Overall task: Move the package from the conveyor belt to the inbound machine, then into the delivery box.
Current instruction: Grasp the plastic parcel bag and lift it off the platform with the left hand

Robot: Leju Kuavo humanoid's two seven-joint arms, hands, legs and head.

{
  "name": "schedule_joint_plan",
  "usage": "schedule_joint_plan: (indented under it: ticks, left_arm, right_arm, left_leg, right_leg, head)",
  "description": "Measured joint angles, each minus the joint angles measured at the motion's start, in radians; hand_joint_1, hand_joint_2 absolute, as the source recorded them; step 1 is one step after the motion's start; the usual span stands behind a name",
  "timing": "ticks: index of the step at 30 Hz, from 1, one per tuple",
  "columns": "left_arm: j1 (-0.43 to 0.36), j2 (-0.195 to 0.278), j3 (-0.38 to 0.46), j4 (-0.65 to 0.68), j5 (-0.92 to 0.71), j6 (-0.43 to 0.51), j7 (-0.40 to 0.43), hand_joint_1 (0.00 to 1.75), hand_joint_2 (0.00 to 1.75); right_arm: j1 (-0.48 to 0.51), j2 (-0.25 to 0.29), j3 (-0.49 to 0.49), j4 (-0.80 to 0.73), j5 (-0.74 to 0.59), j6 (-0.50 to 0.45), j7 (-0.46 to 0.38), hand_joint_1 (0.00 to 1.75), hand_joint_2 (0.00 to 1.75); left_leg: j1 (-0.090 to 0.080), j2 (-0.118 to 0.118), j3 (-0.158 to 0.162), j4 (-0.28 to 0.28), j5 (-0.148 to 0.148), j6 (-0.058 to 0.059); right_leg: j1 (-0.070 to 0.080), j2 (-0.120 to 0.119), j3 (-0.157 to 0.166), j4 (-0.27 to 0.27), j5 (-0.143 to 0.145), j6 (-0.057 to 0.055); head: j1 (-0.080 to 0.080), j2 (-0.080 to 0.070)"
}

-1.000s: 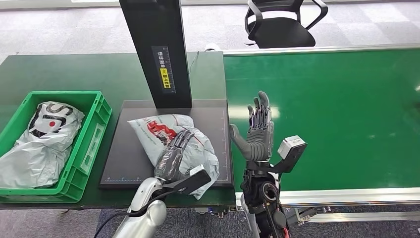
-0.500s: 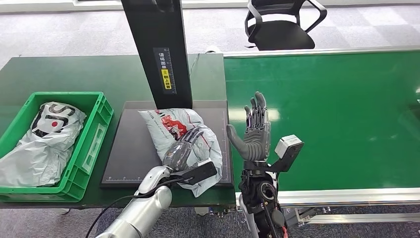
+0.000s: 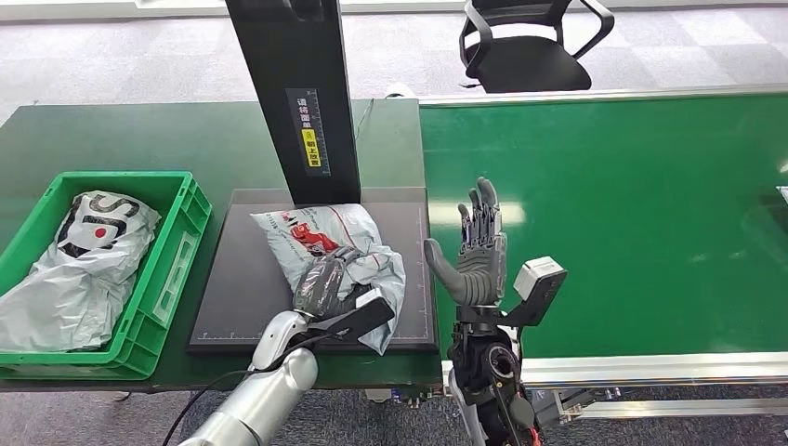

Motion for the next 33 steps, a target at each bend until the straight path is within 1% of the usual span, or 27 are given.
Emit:
schedule_joint_plan:
  ticks: [5, 10, 15, 20, 23, 26, 30, 33]
  left_arm:
    - [0.041, 0.01, 0.006, -0.106, 0.039, 0.097, -0.045, 1.75, 1.75]
    - [0.111, 0.032, 0.01, -0.302, 0.058, 0.166, -0.057, 1.75, 1.75]
    - [0.173, 0.066, 0.022, -0.507, 0.057, 0.188, -0.048, 1.75, 1.75]
    - [0.199, 0.101, 0.049, -0.673, 0.039, 0.199, -0.022, 1.75, 1.75]
    - [0.194, 0.124, 0.073, -0.764, 0.034, 0.199, -0.007, 1.75, 1.75]
    - [0.166, 0.156, 0.105, -0.846, 0.043, 0.192, 0.006, 1.75, 1.75]
    - [0.096, 0.206, 0.152, -0.918, 0.071, 0.167, 0.019, 1.75, 1.75]
    - [0.028, 0.251, 0.188, -0.94, 0.082, 0.131, 0.044, 1.75, 1.75]
  right_arm:
    - [0.011, -0.003, 0.002, -0.003, 0.0, -0.006, 0.0, 0.0, 1.75]
    - [0.026, -0.008, 0.002, -0.01, 0.003, -0.017, -0.003, 0.0, 1.75]
    - [0.034, -0.013, 0.0, -0.012, 0.009, -0.019, -0.008, 0.0, 1.75]
    - [0.034, -0.014, -0.006, -0.012, 0.012, -0.018, -0.012, 0.0, 1.75]
    - [0.039, -0.014, -0.008, -0.013, 0.013, -0.017, -0.014, 0.0, 1.75]
    - [0.05, -0.014, -0.011, -0.016, 0.013, -0.016, -0.015, 0.0, 1.75]
    - [0.065, -0.014, -0.016, -0.022, 0.015, -0.01, -0.022, 0.0, 1.75]
    - [0.076, -0.014, -0.02, -0.033, 0.022, -0.001, -0.025, 0.0, 1.75]
  left_leg:
    - [0.0, 0.0, -0.003, 0.0, 0.0, 0.0]
    - [0.0, 0.001, -0.005, 0.0, 0.0, 0.0]
    - [0.0, 0.001, -0.007, 0.0, 0.0, 0.0]
    - [0.0, 0.001, -0.007, 0.0, 0.0, 0.0]
    - [0.0, 0.001, -0.007, 0.0, 0.0, 0.0]
    - [0.0, 0.001, -0.007, 0.0, 0.0, 0.0]
    - [0.0, 0.001, -0.007, 0.0, 0.0, 0.0]
    - [0.0, 0.001, -0.007, 0.0, 0.0, 0.0]
  right_leg:
    - [0.0, 0.0, -0.003, 0.0, 0.0, 0.0]
    - [0.0, 0.0, -0.006, 0.0, 0.0, 0.0]
    - [0.0, 0.0, -0.007, 0.0, 0.0, 0.0]
    - [0.0, 0.0, -0.008, 0.0, 0.0, 0.0]
    - [0.0, 0.0, -0.008, 0.0, 0.0, 0.0]
    - [0.0, 0.0, -0.008, 0.001, 0.0, 0.0]
    - [0.001, 0.0, -0.008, 0.001, 0.0, 0.0]
    - [0.001, 0.0, -0.008, 0.001, 0.0, 0.0]
  head:
    - [0.0, 0.0]
    - [0.0, 0.0]
    - [0.0, 0.0]
    - [0.0, 0.0]
    - [0.0, 0.0]
    - [0.0, 0.0]
    - [0.0, 0.0]
    - [0.0, 0.0]
